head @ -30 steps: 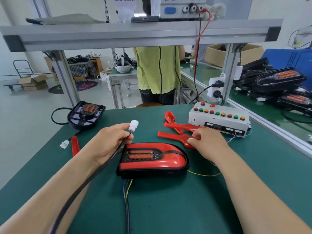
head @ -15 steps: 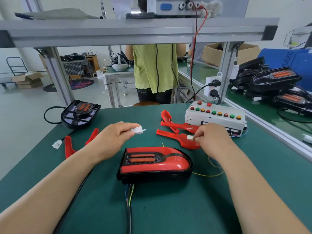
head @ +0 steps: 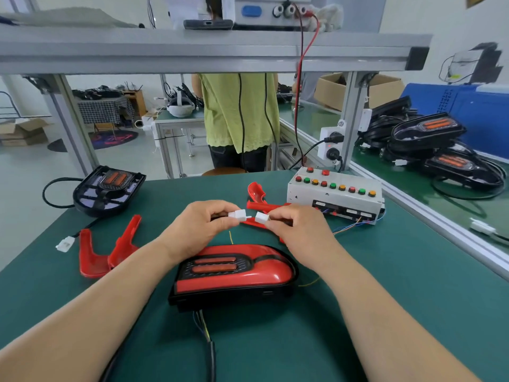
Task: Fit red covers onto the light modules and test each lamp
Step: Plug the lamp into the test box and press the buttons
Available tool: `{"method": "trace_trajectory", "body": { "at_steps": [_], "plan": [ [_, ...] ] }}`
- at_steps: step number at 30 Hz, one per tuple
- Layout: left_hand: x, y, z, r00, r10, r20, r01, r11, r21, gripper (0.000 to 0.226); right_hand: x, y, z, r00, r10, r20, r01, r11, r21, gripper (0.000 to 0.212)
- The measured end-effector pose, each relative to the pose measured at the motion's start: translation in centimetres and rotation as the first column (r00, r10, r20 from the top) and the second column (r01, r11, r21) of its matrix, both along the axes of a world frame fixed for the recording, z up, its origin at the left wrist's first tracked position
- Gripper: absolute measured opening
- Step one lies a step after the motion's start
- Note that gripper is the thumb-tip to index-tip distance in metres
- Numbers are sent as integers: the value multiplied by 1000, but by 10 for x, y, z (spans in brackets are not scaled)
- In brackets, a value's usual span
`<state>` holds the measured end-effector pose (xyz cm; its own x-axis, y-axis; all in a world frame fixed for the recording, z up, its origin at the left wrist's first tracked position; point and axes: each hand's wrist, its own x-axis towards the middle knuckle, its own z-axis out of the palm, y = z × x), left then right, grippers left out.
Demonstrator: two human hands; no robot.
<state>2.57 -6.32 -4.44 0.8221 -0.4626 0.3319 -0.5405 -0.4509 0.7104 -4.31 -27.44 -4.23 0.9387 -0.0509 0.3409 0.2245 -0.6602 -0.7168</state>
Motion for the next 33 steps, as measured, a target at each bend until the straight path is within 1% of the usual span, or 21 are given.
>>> {"method": "trace_trajectory", "body": {
  "at_steps": [3,5,7,9,10,11,12,13,14,15,16,17,19,21,22,23,26,27,29,31,33],
  "plan": [
    [5,0,-2,1000,-4,-17,3,999,-40,25,2,2,-3,1000,-1,6,2,999,-48,11],
    [6,0,-3,1000,-6,-1,6,1000,2,19,3,4,-3,1000,-6,21,7,998,-59,9],
    [7,-1,-2,999,-17,51,14,997,70,10,4,5,-3,999,-11,38,14,998,-61,8],
    [6,-1,1,988,-61,139,40,988,151,16,5,5,-3,999,-19,41,20,999,-42,7],
    [6,0,4,977,-89,194,42,972,232,20,5,5,-3,999,-22,39,23,999,-28,7],
    [8,2,9,957,-113,266,14,937,348,25,6,4,-3,999,-24,34,25,1000,-10,6],
    [11,6,17,922,-140,362,-57,873,484,31,6,4,-3,999,-25,28,25,1000,10,5],
    [15,10,27,867,-177,466,-150,798,583,36,7,4,-3,999,-27,25,27,999,24,4],
    [18,15,39,796,-223,563,-237,740,629,38,8,4,-3,999,-33,26,32,999,30,4],
    [22,19,52,712,-275,647,-299,714,633,40,9,5,-4,999,-40,29,39,999,32,4],
    [25,23,65,621,-320,716,-349,705,618,46,9,6,-4,998,-44,33,43,999,33,4],
    [29,28,78,543,-338,769,-384,714,585,53,8,8,-5,998,-45,34,44,999,31,5],
    [36,33,96,409,-298,863,-444,761,473,63,8,10,-6,998,-49,30,49,999,15,7],
    [38,30,97,361,-226,905,-488,781,389,68,7,8,-6,998,-50,29,50,999,10,11],
    [36,26,92,368,-194,909,-488,792,367,65,6,8,-5,999,-46,30,45,999,16,14],
    [33,21,83,397,-161,903,-476,806,353,62,5,7,-4,999,-40,28,39,999,19,16],
    [21,6,53,555,-13,832,-445,840,310,59,5,6,-3,999,-27,24,27,1000,0,17],
    [17,3,44,592,37,805,-441,851,285,56,5,6,-2,999,-25,25,25,1000,-6,17],
    [8,-4,33,639,114,761,-412,886,213,45,5,6,-3,999,-26,26,26,1000,-1,16],
    [-1,-7,27,679,123,724,-341,926,162,39,4,7,-3,999,-32,26,31,999,36,12],
    [-9,-9,24,756,94,647,-253,955,157,32,4,7,-3,999,-34,28,32,997,70,13]
  ]
}}
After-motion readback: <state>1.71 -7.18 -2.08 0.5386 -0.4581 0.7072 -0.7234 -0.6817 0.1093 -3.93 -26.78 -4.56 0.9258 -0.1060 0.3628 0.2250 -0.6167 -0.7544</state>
